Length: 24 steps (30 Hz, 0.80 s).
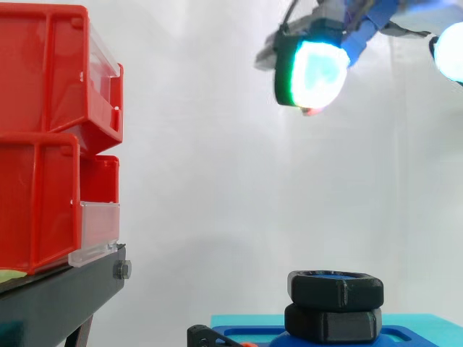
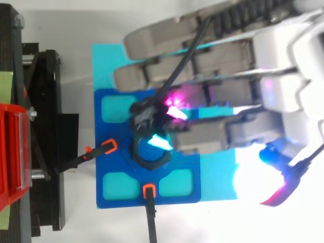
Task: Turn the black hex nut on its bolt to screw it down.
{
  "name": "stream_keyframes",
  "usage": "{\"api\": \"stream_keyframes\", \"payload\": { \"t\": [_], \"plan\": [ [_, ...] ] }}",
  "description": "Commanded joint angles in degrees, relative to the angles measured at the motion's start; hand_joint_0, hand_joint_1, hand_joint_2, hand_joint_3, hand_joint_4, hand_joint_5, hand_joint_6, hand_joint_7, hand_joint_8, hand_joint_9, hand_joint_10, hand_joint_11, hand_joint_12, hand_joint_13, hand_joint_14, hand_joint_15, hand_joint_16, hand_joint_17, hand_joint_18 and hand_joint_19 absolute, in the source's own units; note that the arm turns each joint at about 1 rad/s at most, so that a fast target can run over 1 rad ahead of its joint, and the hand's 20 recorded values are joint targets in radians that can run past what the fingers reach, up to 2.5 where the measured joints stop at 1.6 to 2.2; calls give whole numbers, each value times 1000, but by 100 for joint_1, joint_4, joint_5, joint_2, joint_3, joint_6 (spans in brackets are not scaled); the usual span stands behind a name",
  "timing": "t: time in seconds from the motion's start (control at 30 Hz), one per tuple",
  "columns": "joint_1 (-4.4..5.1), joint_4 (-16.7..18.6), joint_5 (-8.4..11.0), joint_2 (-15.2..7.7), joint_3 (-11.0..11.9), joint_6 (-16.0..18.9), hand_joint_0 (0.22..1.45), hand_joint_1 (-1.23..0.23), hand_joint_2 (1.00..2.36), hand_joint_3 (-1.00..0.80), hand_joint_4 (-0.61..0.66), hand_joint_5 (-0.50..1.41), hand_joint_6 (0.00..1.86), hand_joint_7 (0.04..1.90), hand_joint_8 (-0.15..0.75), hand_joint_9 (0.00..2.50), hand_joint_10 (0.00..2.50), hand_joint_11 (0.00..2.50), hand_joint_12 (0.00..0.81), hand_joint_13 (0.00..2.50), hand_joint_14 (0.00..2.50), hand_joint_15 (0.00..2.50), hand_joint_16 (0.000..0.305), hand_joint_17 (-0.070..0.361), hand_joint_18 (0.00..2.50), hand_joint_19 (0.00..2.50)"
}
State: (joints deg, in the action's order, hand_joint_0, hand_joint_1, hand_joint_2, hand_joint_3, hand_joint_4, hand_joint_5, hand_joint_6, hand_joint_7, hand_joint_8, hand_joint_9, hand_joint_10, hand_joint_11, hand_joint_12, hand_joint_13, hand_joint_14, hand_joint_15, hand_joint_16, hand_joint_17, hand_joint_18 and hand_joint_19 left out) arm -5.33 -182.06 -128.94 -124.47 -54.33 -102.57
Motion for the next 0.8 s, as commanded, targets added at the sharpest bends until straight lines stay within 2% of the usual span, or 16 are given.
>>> {"api": "stream_keyframes", "payload": {
  "t": [0.0,0.03,0.1,0.17,0.2,0.23,0.3,0.4,0.5,0.63,0.7,0.73,0.77],
  "plan": [
    [-29,-216,97,344,-411,17,481,-329,1000,-500,323,-110,503,992,299,862,7,212,377,513,0,10,57,129,447,130],
    [-29,-163,106,415,-499,26,485,-329,1000,-500,315,-110,503,991,295,862,6,212,376,512,0,7,57,128,447,129],
    [-38,92,194,696,-921,61,489,-331,1000,-500,312,-110,504,992,296,860,6,212,375,513,0,6,57,127,445,134],
    [-12,487,370,1056,-1484,132,490,-333,1000,-500,318,-111,503,993,296,860,6,212,375,514,0,8,56,127,448,134],
    [6,768,493,1311,-1870,193,492,-335,1000,-500,318,-111,504,996,296,860,6,208,375,513,0,10,56,126,451,134],
    [6,768,493,1311,-1870,193,492,-336,1000,-500,317,-111,504,996,297,859,6,208,375,513,0,11,56,126,451,134],
    [15,927,607,1522,-2310,290,494,-337,1000,-500,313,-112,503,990,296,858,7,218,374,513,0,12,56,126,452,135],
    [-12,892,721,1566,-2600,474,497,-339,1000,-500,313,-113,503,988,297,852,6,208,374,513,0,12,56,125,452,136],
    [15,628,774,1566,-2767,756,498,-340,1000,-500,309,-114,503,990,296,844,7,213,376,512,0,5,56,125,452,135],
    [41,566,853,1566,-2767,1019,501,-337,1000,-500,311,-119,503,991,299,836,6,210,379,507,0,11,55,124,453,137],
    [68,593,862,1566,-2776,1318,502,-336,1000,-500,309,-119,503,983,295,833,7,210,378,504,0,10,55,124,453,145],
    [94,619,879,1557,-2767,1670,502,-335,1000,-500,309,-120,503,988,296,831,6,209,378,505,0,9,55,124,454,144],
    [103,619,888,1557,-2776,1828,503,-334,1000,-500,308,-120,503,982,296,830,6,209,378,504,0,8,55,124,454,137]
  ]
}}
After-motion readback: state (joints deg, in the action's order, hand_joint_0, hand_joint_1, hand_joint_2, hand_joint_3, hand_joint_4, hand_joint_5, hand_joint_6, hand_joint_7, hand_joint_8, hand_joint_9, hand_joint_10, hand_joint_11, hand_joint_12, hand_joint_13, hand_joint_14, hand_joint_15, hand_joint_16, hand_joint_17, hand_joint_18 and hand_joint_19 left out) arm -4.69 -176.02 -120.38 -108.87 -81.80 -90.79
